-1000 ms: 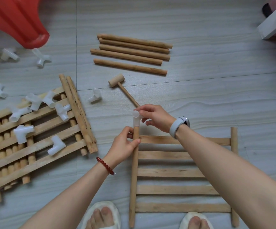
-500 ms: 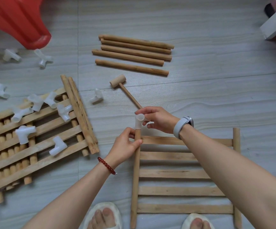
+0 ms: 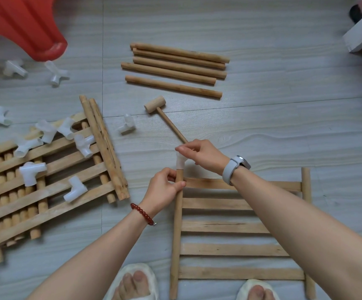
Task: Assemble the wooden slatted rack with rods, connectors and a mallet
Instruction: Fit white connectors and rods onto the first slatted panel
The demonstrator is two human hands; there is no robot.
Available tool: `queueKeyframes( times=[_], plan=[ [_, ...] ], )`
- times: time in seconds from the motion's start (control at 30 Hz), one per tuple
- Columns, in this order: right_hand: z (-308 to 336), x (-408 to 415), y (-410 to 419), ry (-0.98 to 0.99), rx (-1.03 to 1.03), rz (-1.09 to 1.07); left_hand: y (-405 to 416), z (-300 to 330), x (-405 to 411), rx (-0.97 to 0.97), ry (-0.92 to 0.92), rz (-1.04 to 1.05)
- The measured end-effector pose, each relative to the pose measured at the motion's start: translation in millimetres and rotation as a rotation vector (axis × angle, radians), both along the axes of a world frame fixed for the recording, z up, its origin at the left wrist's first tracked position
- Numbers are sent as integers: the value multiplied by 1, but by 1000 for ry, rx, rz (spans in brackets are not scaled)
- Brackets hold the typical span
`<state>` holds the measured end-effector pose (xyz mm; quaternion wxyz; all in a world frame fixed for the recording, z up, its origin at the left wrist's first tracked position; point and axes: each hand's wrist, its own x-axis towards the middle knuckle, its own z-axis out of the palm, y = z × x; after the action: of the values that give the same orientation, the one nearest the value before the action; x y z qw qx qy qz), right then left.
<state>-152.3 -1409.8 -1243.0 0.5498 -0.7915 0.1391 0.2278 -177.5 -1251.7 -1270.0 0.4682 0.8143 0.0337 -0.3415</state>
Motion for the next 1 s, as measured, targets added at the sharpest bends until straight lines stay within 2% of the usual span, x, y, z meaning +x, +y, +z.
queueKeyframes(
  times=[0.23, 0.37, 0.6, 0.67, 0.73, 0.87, 1.0],
  plan=[
    [-4, -2, 8, 11, -73, 27, -5, -3, -3, 6, 38, 74],
    [-5, -3, 11, 34, -118, 118, -2, -4, -4, 7, 74, 116],
    [-7, -5, 25, 117, -117, 146, 7, -6, -8, -4, 129, 196],
    [-6, -7, 27, 163, -118, 209, 11, -6, -10, -4, 143, 210],
    [-7, -7, 24, 158, -150, 273, 12, -6, -10, -5, 148, 178],
    [-8, -11, 12, 86, -101, 93, 6, -5, -5, 99, -6, -34],
    [-16, -19, 15, 12, -165, 82, 18, -11, -4, 178, -59, -231]
  ],
)
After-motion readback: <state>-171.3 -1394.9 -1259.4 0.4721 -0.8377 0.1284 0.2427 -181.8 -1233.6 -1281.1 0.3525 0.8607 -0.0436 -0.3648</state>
